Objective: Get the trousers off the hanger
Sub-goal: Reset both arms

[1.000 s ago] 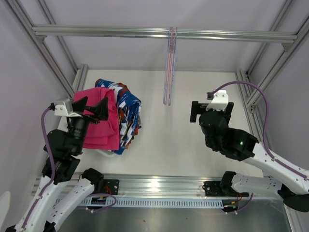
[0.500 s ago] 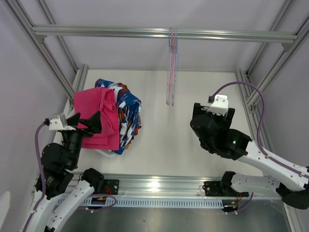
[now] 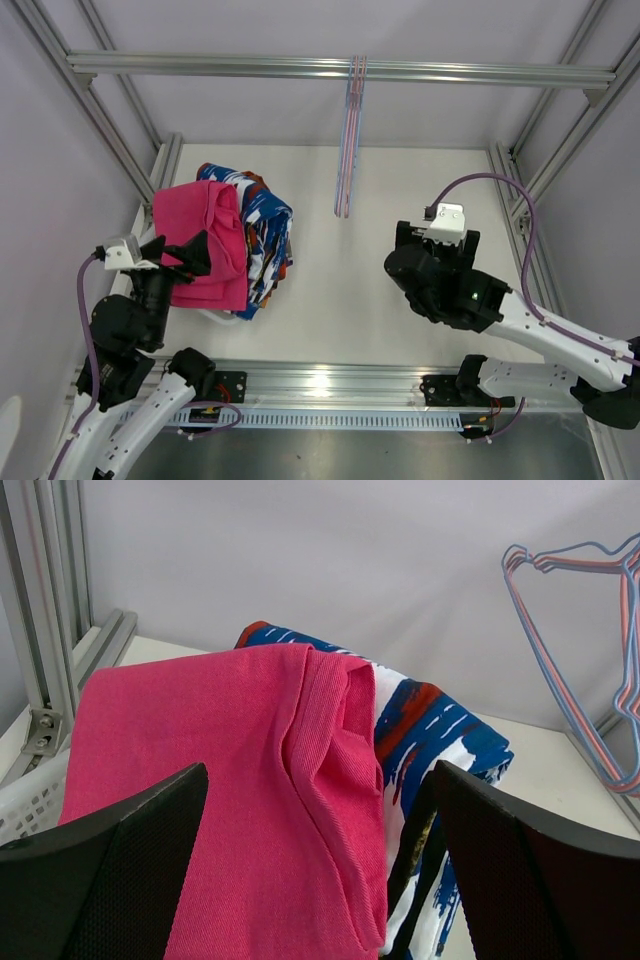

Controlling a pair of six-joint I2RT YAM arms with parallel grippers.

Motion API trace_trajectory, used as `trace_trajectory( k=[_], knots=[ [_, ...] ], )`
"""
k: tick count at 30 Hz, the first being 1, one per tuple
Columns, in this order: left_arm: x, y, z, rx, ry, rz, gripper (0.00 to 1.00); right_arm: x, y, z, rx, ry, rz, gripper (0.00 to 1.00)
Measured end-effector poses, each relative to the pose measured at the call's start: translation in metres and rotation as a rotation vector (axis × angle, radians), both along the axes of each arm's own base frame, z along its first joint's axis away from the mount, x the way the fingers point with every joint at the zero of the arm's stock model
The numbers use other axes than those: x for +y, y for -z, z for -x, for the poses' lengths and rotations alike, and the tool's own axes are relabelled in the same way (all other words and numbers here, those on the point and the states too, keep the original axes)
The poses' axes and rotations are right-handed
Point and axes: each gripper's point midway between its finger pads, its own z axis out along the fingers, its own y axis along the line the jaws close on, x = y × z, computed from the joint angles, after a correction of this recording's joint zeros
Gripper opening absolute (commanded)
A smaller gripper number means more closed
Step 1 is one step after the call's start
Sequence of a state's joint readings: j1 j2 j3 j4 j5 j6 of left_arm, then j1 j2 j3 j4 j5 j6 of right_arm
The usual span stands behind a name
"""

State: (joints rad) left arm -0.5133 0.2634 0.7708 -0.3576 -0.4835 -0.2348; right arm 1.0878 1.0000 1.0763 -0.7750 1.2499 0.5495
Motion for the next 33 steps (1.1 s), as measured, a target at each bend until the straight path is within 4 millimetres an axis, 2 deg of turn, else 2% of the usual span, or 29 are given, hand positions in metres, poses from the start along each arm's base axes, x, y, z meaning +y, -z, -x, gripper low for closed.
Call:
trace_trajectory(
  k=[8,33],
  knots=[
    [-0.001,0.003,-0.001,0.005,0.000,-0.003,0.98,0.001,0.012,-0.001,0.023,0.021,0.048,1.00],
    [-0.006,0.002,0.000,0.003,0.032,-0.012,0.98,0.003,0.008,0.001,0.011,0.009,0.007,0.99]
  ],
)
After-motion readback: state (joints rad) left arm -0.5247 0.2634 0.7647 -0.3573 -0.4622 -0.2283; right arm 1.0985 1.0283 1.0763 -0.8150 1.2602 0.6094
